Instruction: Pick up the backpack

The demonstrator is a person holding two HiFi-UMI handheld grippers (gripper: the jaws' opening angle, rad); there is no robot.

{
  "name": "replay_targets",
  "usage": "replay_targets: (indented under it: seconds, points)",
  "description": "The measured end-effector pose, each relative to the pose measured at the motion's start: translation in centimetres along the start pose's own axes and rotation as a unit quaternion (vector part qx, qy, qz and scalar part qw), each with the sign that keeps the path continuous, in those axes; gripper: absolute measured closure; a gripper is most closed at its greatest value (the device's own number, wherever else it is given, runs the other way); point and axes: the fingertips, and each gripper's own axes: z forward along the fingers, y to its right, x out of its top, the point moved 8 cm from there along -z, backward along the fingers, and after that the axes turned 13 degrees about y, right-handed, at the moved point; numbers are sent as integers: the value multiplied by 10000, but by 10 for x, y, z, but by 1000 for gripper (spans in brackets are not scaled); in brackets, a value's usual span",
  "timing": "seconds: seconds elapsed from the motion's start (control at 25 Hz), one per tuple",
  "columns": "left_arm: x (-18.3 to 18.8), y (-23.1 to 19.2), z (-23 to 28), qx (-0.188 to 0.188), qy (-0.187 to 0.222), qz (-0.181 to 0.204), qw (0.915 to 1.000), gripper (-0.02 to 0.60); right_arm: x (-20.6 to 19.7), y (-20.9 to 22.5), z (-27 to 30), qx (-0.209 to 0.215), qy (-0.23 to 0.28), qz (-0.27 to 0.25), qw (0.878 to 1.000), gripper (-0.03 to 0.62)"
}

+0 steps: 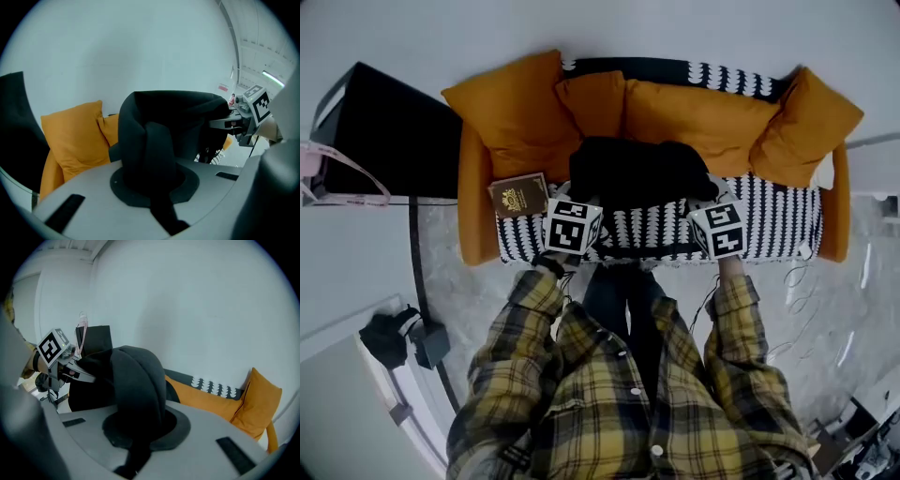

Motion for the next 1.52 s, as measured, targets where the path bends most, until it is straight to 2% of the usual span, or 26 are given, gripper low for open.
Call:
replay_targets:
  seconds: [0.28,0.52,0.96,1.24,1.52]
  points:
    - [45,9,-42,-156,376,219,9989,548,52,-6,-39,3,425,-285,9987,566]
    - [78,19,-81,-283,680,422,9964,548,89,-17,-76,-15,805,-305,9963,566]
    - [134,30,-146,-385,1336,694,9879,548,159,-39,-132,-33,1637,-736,9838,566]
    - [143,45,-178,-412,1567,775,9837,548,173,-49,-161,-88,2022,-821,9759,566]
    - [140,57,-197,-490,1615,821,9822,548,167,-52,-180,32,2131,-807,9737,566]
